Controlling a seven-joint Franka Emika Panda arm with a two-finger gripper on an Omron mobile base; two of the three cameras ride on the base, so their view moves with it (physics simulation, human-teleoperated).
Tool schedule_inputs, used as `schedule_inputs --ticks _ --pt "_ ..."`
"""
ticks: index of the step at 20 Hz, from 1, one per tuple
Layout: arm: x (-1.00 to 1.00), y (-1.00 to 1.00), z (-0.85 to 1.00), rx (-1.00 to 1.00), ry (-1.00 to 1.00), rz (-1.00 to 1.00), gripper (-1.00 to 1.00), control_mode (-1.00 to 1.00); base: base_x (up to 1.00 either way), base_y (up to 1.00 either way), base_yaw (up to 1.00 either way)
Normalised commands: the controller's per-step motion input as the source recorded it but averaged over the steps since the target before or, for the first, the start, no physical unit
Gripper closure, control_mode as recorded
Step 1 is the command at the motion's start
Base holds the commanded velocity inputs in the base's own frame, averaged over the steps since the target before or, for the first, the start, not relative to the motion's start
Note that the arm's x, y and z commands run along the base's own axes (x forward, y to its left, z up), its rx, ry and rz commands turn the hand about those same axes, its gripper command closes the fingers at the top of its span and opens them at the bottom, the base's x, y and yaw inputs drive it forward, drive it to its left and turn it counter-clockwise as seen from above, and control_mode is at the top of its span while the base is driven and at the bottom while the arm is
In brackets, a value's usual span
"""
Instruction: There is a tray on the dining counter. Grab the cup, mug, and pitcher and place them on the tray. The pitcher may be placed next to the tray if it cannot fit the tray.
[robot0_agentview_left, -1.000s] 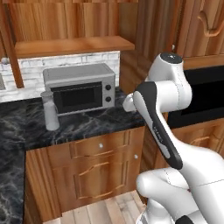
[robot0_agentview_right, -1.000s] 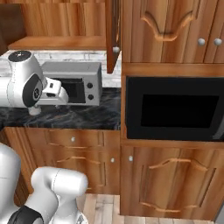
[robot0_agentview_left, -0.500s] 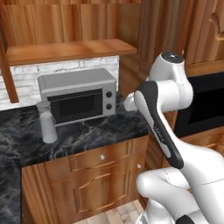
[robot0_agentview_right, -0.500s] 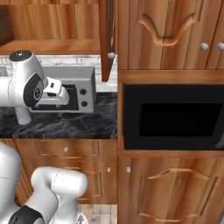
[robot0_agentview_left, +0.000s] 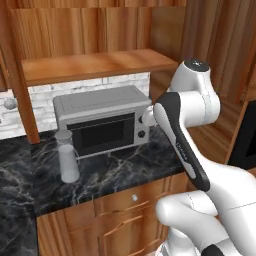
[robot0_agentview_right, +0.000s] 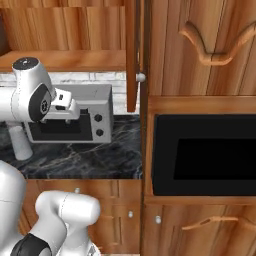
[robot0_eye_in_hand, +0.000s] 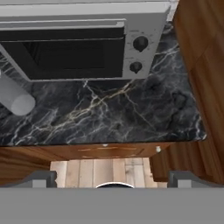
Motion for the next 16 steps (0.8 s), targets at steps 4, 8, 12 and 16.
schedule_inputs --ticks 4,8,12,16 --pt "0.0 0.0 0.0 0.0 0.0 0.0 -1.0 1.0 0.02 0.33 0.0" --pt "0.0 0.0 0.0 0.0 0.0 0.0 -1.0 1.0 0.16 0.0 0.12" --pt "0.0 0.0 0.0 0.0 0.0 0.0 -1.0 1.0 0.11 -0.01 0.4" --pt "0.0 0.0 0.0 0.0 0.0 0.0 -1.0 1.0 0.18 0.02 0.35"
